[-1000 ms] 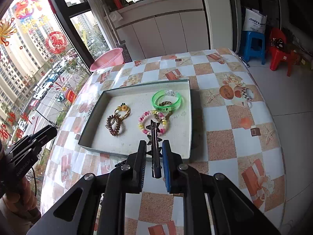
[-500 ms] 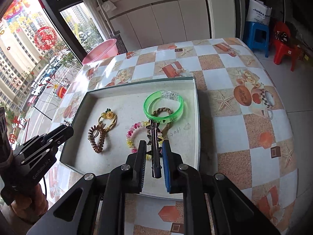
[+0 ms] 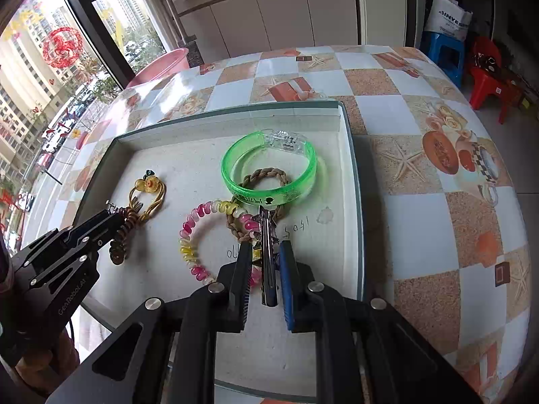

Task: Organize jewelry
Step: 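Carry the pendant with the left tool while the right tool carries the hair clip into the tray, then open the left tool over the tray while the right tool releases the hair clip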

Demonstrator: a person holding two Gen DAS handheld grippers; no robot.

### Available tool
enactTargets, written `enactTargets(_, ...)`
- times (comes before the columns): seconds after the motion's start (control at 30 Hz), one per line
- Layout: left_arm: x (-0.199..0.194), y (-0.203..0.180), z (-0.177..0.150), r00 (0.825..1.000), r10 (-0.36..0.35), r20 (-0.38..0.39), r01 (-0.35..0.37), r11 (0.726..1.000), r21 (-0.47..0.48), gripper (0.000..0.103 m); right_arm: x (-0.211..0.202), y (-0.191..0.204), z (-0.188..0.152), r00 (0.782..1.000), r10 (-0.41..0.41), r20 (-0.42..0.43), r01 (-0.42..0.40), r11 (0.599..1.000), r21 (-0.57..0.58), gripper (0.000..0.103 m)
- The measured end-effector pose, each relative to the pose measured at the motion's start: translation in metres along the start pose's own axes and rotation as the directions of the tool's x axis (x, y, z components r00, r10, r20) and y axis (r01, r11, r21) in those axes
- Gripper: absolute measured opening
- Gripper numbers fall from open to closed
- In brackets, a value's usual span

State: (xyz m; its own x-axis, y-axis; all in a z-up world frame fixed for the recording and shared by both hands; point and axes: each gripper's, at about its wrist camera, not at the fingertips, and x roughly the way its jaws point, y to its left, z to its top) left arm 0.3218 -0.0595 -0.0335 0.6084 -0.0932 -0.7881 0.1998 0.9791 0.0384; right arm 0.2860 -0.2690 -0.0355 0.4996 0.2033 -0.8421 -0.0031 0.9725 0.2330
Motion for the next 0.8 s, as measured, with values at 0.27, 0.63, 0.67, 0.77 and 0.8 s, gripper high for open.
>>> enactTargets(0.27, 0.001, -0.004, 0.0, 1.0, 0.017, 0.0, -0.017, 1.0, 0.008, 0.03, 0.002, 0.001, -0.003, 1.0, 0.007, -0.003, -0.007, 1.0, 0.0, 0.018)
enactTargets(0.63, -0.009, -0.005, 0.003, 1.0, 0.014, 0.005, -0.014, 1.0, -0.011, 0.03, -0.01, 0.007, -0.001, 0.998, 0.053, 0.023, -0.054, 0.999, 0.007, 0.059)
enactTargets(0.67, -0.009, -0.005, 0.004, 1.0, 0.014, 0.003, -0.013, 1.0, -0.014, 0.03, -0.013, 0.007, 0.0, 0.998, 0.059, 0.029, -0.06, 0.998, 0.011, 0.059)
enactTargets(0.77, -0.01, -0.004, 0.005, 1.0, 0.005, -0.001, -0.005, 1.0, -0.026, 0.03, -0.019, 0.007, 0.001, 0.997, 0.074, 0.038, -0.075, 0.997, 0.022, 0.06)
enactTargets(0.8, -0.011, -0.004, 0.005, 1.0, 0.007, -0.001, -0.007, 1.0, -0.028, 0.03, -0.021, 0.007, 0.001, 0.996, 0.076, 0.042, -0.077, 0.997, 0.023, 0.06)
